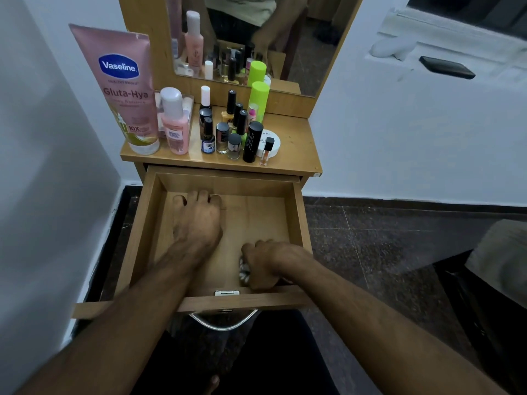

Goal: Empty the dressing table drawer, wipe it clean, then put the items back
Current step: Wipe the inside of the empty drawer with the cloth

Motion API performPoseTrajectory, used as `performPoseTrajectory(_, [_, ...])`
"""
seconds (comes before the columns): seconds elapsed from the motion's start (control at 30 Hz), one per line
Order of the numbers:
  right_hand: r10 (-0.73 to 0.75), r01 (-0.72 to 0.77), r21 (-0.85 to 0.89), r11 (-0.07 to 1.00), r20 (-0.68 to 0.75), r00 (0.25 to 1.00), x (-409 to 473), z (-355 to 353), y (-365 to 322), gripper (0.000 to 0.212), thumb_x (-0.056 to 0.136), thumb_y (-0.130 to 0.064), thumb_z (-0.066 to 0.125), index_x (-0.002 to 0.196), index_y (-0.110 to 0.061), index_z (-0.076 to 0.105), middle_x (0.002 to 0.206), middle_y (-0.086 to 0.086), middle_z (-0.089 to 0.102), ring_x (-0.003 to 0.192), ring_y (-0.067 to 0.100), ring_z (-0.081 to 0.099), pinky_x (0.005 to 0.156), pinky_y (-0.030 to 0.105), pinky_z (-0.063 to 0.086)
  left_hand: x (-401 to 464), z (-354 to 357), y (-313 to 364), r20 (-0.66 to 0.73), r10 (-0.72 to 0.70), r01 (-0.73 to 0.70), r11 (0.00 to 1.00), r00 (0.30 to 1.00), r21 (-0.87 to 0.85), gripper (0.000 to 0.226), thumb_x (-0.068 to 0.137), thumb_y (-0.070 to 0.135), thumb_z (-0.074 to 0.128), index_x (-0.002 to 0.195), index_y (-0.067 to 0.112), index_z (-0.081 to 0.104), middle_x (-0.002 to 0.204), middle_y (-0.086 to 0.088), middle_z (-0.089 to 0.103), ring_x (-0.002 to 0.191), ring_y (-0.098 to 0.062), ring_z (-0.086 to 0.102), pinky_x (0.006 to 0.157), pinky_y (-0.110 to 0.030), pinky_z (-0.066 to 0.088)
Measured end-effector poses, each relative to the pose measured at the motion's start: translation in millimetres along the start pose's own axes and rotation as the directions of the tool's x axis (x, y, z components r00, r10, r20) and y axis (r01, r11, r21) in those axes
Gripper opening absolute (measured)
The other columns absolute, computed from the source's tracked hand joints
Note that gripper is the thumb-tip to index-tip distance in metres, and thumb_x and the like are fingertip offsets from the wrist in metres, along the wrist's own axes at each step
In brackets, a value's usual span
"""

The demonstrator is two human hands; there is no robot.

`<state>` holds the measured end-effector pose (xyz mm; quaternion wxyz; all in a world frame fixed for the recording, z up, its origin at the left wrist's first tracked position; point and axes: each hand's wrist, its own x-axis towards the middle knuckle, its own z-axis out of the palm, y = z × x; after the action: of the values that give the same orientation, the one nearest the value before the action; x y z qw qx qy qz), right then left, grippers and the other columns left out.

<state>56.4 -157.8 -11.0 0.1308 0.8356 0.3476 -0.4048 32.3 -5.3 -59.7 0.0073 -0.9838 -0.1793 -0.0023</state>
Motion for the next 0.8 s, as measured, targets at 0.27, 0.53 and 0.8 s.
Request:
performPoseTrajectory(0.27, [-0.035,0.023,0.098,0.995,0.12,0.992,-19,-13,5,0.063,0.092,-0.014,0.053,0.152,-0.021,0.035,0.145,0.011,0.053,0.116,0.029,0.055,0.081,0.035,0.042,2,-5,2,0.004,-0.009,0.009,1.0,1.0,-0.017,0.046,0.086,0.026,0.06,0.131,0.022,0.057,0.133,-0.005,0.056,0.124,-0.024,0.046,0.102,-0.045,0.033])
performPoseTrajectory(0.53, [-0.14,0.171,0.212,0.962,-0.154,0.978,-12,2,-10,0.037,0.093,-0.015,0.063,0.129,-0.021,0.064,0.124,0.007,0.068,0.1,0.023,0.059,0.076,0.03,0.041,3,-6,1,0.027,0.0,0.001,1.0,1.0,-0.015,0.048,0.087,0.025,0.059,0.135,0.019,0.054,0.134,-0.006,0.055,0.125,-0.026,0.045,0.103,-0.046,0.033])
performPoseTrajectory(0.8, [0.132,-0.023,0.206,0.978,-0.533,0.836,5,9,5,0.033,0.101,-0.027,0.058,0.133,-0.019,0.061,0.13,0.01,0.053,0.116,0.03,0.055,0.095,0.043,0.051,2,-6,-3,0.055,-0.002,0.005,0.999,0.999,-0.051,0.051,0.09,0.031,0.061,0.139,0.021,0.051,0.139,-0.007,0.052,0.13,-0.026,0.043,0.106,-0.047,0.031])
